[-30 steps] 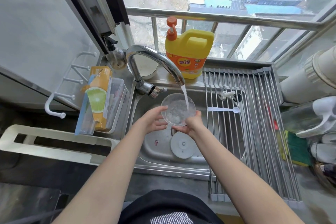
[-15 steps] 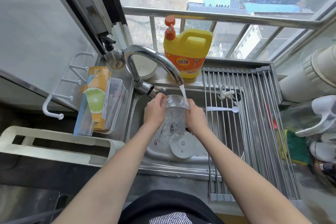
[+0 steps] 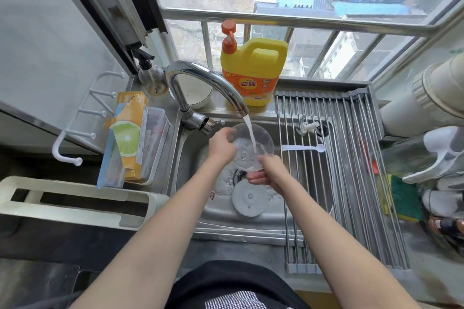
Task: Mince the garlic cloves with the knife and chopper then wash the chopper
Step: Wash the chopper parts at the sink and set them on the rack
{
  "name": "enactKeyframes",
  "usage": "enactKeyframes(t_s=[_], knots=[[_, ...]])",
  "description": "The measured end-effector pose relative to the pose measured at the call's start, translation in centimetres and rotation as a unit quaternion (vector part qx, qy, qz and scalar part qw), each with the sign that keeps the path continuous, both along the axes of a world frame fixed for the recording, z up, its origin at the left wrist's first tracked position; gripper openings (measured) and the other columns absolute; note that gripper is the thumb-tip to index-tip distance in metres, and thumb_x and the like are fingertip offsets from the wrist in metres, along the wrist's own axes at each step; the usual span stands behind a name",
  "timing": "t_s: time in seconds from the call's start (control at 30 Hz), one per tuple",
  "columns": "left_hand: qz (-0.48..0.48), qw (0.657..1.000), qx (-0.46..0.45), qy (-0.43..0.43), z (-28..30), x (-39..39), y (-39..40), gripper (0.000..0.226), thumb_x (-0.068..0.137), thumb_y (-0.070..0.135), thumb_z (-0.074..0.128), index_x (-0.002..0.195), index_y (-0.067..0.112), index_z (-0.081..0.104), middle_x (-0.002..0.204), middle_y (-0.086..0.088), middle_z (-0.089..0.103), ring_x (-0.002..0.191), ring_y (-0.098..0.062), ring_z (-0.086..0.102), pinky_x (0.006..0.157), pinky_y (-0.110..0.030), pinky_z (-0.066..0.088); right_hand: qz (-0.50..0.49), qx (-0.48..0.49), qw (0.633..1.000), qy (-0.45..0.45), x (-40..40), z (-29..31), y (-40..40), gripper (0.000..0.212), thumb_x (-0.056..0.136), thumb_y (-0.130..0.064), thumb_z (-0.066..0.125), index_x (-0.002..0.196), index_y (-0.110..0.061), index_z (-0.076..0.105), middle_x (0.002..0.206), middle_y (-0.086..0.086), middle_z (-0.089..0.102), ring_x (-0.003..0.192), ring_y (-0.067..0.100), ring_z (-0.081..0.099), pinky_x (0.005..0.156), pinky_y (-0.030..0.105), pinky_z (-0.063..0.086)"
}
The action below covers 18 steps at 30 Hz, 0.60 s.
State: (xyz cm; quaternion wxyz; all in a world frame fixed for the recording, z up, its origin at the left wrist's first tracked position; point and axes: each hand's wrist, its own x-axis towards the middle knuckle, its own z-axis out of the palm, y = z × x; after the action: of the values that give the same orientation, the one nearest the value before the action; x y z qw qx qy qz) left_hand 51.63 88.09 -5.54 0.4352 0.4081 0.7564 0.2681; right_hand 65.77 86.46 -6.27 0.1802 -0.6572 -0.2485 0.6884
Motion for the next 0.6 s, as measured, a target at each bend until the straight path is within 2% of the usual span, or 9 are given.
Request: enactKeyframes(t_s=[0.07, 0.13, 0.2, 0.27, 0.33, 0.37, 0.43, 0.5, 0.6], knots=[[0.024, 0.989, -0.098, -0.108, -0.3, -0.4, -0.1, 0.058, 0.084, -0.012, 0.035, 0.130, 0.018, 0.053, 0.132, -0.005, 0.052, 0.115, -0.029, 0.052, 0.067, -0.039, 0.056, 0.016, -0.020, 0.999, 0.036, -0.2, 0.6, -0.4, 0.045, 0.103, -0.035, 0.033, 0.135, -0.003, 0.038, 0.081, 0.024, 0.067, 0.055, 0.027, 0.069, 0.045, 0.031, 0.056], [0.031, 0.974, -0.146, -0.171, -0.6, -1.3, -0.5, 0.070, 0.077, -0.018, 0.027, 0.131, 0.020, 0.051, 0.135, -0.009, 0.046, 0.109, -0.030, 0.051, 0.055, -0.040, 0.055, 0.081, -0.011, 0.997, -0.008, 0.1, 1.1, -0.5, 0.050, 0.099, -0.050, 0.036, 0.134, -0.014, 0.037, 0.098, 0.018, 0.066, 0.066, 0.032, 0.071, 0.048, 0.036, 0.057], [0.010, 0.963, -0.174, -0.206, -1.1, -2.0, -0.8, 0.075, 0.072, -0.020, 0.026, 0.126, 0.023, 0.054, 0.134, -0.010, 0.046, 0.111, -0.030, 0.054, 0.058, -0.040, 0.054, 0.128, 0.063, 0.984, -0.106, 0.5, 1.2, -0.3, 0.045, 0.098, -0.042, 0.045, 0.136, -0.021, 0.036, 0.113, 0.012, 0.057, 0.067, 0.031, 0.069, 0.047, 0.033, 0.057], [-0.005, 0.954, -0.187, -0.234, -1.3, -2.0, -1.0, 0.073, 0.072, -0.018, 0.027, 0.125, 0.023, 0.058, 0.126, -0.006, 0.051, 0.111, -0.031, 0.056, 0.071, -0.044, 0.054, 0.167, 0.156, 0.953, -0.198, 0.6, 1.3, -0.1, 0.034, 0.099, -0.027, 0.044, 0.131, -0.016, 0.045, 0.117, 0.012, 0.055, 0.062, 0.023, 0.062, 0.037, 0.019, 0.049], [0.006, 0.952, -0.183, -0.244, -1.2, -1.7, -0.9, 0.062, 0.079, -0.010, 0.036, 0.127, 0.023, 0.058, 0.122, -0.004, 0.052, 0.113, -0.027, 0.053, 0.079, -0.044, 0.052, 0.163, 0.178, 0.937, -0.251, 0.4, 0.9, 0.2, 0.025, 0.100, -0.016, 0.038, 0.119, -0.009, 0.052, 0.114, 0.015, 0.056, 0.054, 0.019, 0.058, 0.032, 0.015, 0.042], [0.014, 0.954, -0.172, -0.246, -1.0, -1.4, -0.9, 0.056, 0.082, -0.003, 0.041, 0.129, 0.024, 0.057, 0.126, -0.003, 0.052, 0.117, -0.025, 0.050, 0.082, -0.043, 0.052, 0.142, 0.158, 0.941, -0.265, 0.3, 0.5, 0.3, 0.026, 0.099, -0.010, 0.035, 0.118, -0.009, 0.052, 0.113, 0.015, 0.056, 0.052, 0.021, 0.059, 0.033, 0.017, 0.044], [0.023, 0.957, -0.161, -0.240, -0.8, -1.3, -0.6, 0.050, 0.086, 0.006, 0.049, 0.133, 0.025, 0.052, 0.132, -0.002, 0.050, 0.122, -0.024, 0.047, 0.085, -0.041, 0.051, 0.068, 0.094, 0.962, -0.247, 0.4, -0.5, 0.3, 0.041, 0.092, 0.002, 0.028, 0.126, -0.011, 0.047, 0.114, 0.019, 0.058, 0.049, 0.028, 0.066, 0.040, 0.028, 0.054], [0.022, 0.962, -0.168, -0.216, -0.5, -1.7, -0.6, 0.047, 0.090, 0.010, 0.051, 0.134, 0.025, 0.051, 0.130, -0.003, 0.050, 0.115, -0.024, 0.048, 0.085, -0.040, 0.048, 0.062, 0.059, 0.968, -0.238, 0.4, -1.4, 0.1, 0.052, 0.089, 0.006, 0.023, 0.133, -0.013, 0.043, 0.112, 0.024, 0.059, 0.051, 0.031, 0.068, 0.047, 0.038, 0.058], [0.028, 0.971, -0.169, -0.169, -1.2, -2.7, -0.7, 0.042, 0.089, 0.008, 0.050, 0.128, 0.022, 0.057, 0.122, -0.001, 0.055, 0.107, -0.023, 0.050, 0.087, -0.041, 0.050, 0.077, 0.030, 0.979, -0.186, -0.3, -1.8, -0.7, 0.047, 0.091, 0.003, 0.022, 0.129, -0.017, 0.041, 0.116, 0.024, 0.055, 0.068, 0.041, 0.070, 0.045, 0.041, 0.057]])
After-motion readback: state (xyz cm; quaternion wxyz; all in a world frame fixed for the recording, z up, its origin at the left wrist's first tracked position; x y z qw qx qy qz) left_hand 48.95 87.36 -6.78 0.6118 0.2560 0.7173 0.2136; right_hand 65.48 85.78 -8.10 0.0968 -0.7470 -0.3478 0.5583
